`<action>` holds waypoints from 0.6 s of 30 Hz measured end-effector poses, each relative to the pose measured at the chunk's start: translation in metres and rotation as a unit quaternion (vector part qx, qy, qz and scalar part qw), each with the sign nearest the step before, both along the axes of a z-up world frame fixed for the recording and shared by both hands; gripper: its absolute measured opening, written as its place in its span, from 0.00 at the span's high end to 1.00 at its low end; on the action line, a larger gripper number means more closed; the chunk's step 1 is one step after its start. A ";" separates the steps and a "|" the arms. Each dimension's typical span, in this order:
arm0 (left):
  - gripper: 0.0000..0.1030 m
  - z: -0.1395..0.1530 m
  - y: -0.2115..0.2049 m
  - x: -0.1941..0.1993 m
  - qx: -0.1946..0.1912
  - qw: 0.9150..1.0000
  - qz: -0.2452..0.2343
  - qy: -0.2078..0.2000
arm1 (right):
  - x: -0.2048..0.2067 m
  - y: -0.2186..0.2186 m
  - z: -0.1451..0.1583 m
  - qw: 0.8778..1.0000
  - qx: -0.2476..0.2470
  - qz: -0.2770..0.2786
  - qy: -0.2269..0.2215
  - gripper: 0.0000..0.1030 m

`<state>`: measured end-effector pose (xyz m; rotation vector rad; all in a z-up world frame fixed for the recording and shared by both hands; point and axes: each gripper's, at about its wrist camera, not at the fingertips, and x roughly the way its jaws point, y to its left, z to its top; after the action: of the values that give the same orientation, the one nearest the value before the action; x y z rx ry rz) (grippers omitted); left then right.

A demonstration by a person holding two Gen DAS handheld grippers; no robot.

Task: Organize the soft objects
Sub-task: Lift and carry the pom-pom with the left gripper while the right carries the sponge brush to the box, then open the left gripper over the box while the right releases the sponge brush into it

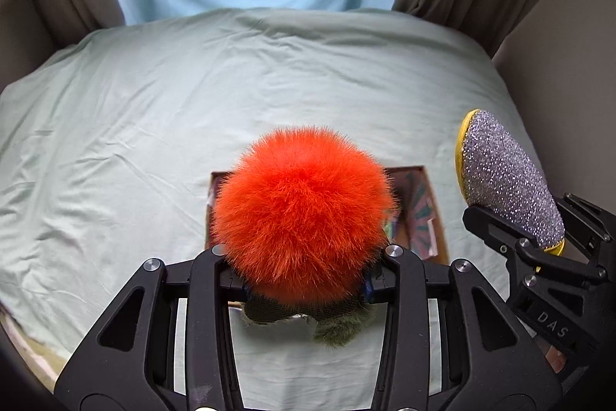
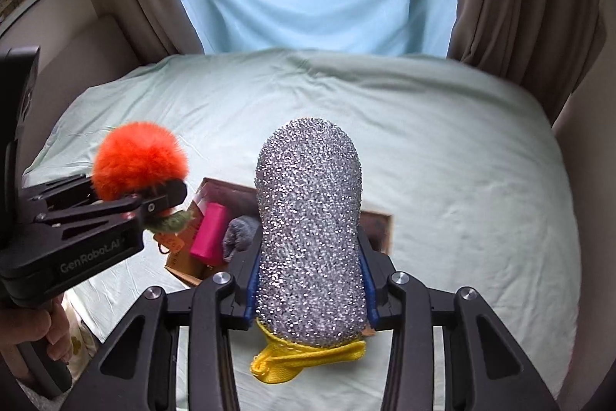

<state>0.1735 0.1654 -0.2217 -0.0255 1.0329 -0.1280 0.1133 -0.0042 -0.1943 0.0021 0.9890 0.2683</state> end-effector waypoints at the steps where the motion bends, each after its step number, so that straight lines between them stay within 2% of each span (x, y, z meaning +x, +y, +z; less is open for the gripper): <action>1: 0.66 -0.007 0.005 0.003 0.000 1.000 -0.002 0.005 | 0.002 0.002 -0.006 1.000 0.000 -0.004 0.007 0.64; 6: 0.66 -0.041 0.029 0.014 -0.003 0.999 -0.021 0.039 | 0.019 0.020 -0.035 0.998 0.003 -0.027 0.050 0.64; 11: 0.66 -0.081 0.033 0.031 0.006 0.997 -0.045 0.070 | 0.041 0.020 -0.069 0.994 0.004 -0.058 0.092 0.63; 14: 0.66 -0.110 0.029 0.041 0.033 0.994 -0.053 0.092 | 0.053 0.018 -0.089 0.990 0.005 -0.076 0.115 0.59; 18: 0.66 -0.138 0.028 0.049 0.041 0.992 -0.053 0.110 | 0.060 0.011 -0.117 0.985 0.008 -0.096 0.143 0.56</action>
<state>0.2224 0.1939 -0.3595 0.0916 1.2596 -0.1823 0.1737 0.0072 -0.3108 0.1544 1.2634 0.1004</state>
